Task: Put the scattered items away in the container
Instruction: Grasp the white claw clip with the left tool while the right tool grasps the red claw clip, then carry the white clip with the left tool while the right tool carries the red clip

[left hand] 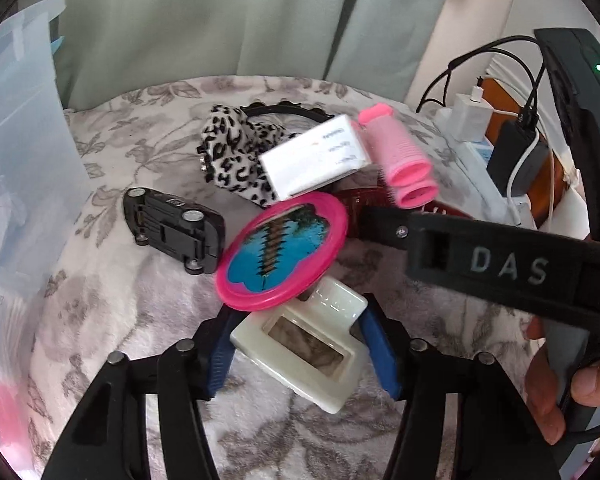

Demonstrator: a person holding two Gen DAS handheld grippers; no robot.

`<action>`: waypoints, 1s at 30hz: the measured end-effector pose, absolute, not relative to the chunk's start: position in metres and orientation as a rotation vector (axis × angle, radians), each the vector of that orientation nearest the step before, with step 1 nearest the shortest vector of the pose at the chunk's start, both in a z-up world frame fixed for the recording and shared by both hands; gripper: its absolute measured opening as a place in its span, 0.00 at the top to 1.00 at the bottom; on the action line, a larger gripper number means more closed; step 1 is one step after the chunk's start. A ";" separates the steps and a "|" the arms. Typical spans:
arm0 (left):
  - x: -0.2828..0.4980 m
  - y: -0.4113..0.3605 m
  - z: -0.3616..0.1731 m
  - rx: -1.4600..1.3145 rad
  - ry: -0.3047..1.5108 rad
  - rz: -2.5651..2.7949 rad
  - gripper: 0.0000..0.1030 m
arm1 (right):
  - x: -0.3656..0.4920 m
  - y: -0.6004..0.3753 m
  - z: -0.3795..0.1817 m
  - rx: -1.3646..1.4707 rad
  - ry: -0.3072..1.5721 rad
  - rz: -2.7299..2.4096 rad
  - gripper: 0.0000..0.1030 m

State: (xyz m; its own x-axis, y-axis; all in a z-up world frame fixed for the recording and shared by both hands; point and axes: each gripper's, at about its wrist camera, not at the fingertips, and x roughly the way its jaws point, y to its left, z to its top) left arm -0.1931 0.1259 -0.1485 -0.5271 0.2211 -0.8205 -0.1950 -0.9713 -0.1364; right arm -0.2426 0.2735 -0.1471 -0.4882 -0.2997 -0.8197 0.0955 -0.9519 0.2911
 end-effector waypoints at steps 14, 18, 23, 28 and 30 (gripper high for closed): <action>-0.175 0.101 -0.149 -1.422 -0.058 2.597 0.42 | -0.201 0.279 -0.142 1.433 -0.444 -2.528 0.77; -0.166 0.091 -0.146 -1.440 -0.059 2.615 0.42 | -0.178 0.284 -0.139 1.430 -0.508 -2.542 0.77; -0.150 0.078 -0.137 -1.447 -0.089 2.628 0.42 | -0.151 0.288 -0.126 1.393 -0.579 -2.559 0.77; -0.131 0.068 -0.116 -1.377 -0.083 2.650 0.42 | -0.122 0.288 -0.107 1.334 -0.598 -2.593 0.77; -0.123 0.064 -0.107 -1.351 -0.091 2.659 0.42 | -0.111 0.288 -0.099 1.305 -0.607 -2.608 0.77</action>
